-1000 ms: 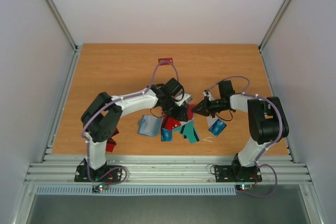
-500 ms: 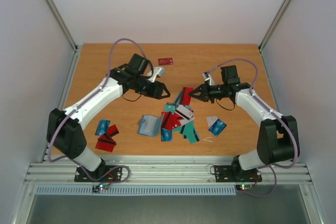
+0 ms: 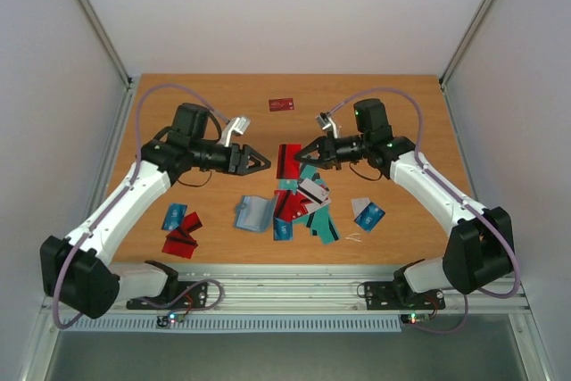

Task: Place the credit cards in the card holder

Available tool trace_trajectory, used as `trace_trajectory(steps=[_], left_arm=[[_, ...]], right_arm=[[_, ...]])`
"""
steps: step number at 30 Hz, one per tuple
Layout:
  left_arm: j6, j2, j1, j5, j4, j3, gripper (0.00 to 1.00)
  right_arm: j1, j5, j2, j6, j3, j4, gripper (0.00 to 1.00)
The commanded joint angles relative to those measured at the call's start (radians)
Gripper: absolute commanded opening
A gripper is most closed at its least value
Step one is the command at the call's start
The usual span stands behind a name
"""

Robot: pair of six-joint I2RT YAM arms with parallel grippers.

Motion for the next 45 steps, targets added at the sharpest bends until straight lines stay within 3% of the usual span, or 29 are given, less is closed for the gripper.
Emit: trace_trajectory(steps=[1, 6, 9, 11, 17, 19, 22, 25, 29, 39, 41, 42, 45], left_arm=[[-0.111, -0.055, 0.018, 0.133, 0.189, -0.062, 0.57], [-0.202, -0.075, 0.018, 0.183, 0.307, -0.115, 0.53], [-0.27, -0.077, 0.018, 0.202, 0.385, -0.142, 0.46], [-0.303, -0.077, 0.018, 0.21, 0.428, -0.158, 0.38], [-0.459, -0.075, 0.018, 0.247, 0.664, -0.227, 0.02], [-0.498, -0.071, 0.018, 0.245, 0.709, -0.244, 0.0], [-0.533, -0.075, 0.018, 0.22, 0.725, -0.258, 0.0], [-0.562, -0.074, 0.018, 0.195, 0.776, -0.279, 0.0], [-0.647, -0.066, 0.018, 0.169, 0.855, -0.31, 0.0], [-0.657, -0.062, 0.018, 0.138, 0.846, -0.326, 0.01], [-0.633, -0.064, 0.018, 0.126, 0.792, -0.322, 0.12], [-0.616, -0.068, 0.018, 0.114, 0.731, -0.315, 0.24], [-0.38, -0.091, 0.017, -0.031, 0.315, -0.244, 0.52]], right_arm=[[0.037, -0.066, -0.015, 0.111, 0.039, 0.129, 0.01], [0.082, -0.07, -0.006, 0.133, 0.077, 0.152, 0.01], [0.099, -0.07, 0.0, 0.144, 0.094, 0.164, 0.01], [0.105, -0.073, 0.002, 0.154, 0.101, 0.177, 0.01], [0.118, -0.069, 0.011, 0.161, 0.111, 0.183, 0.01], [0.118, -0.067, 0.013, 0.163, 0.114, 0.182, 0.08], [0.119, -0.063, 0.01, 0.164, 0.115, 0.183, 0.27], [0.12, -0.079, 0.013, 0.179, 0.106, 0.206, 0.32], [0.124, -0.091, 0.009, 0.189, 0.096, 0.223, 0.26], [0.131, -0.111, 0.007, 0.191, 0.071, 0.233, 0.01], [0.131, -0.099, 0.011, 0.169, 0.077, 0.194, 0.01], [0.13, -0.081, 0.013, 0.14, 0.087, 0.152, 0.01], [0.131, 0.021, 0.028, -0.002, 0.142, -0.105, 0.01]])
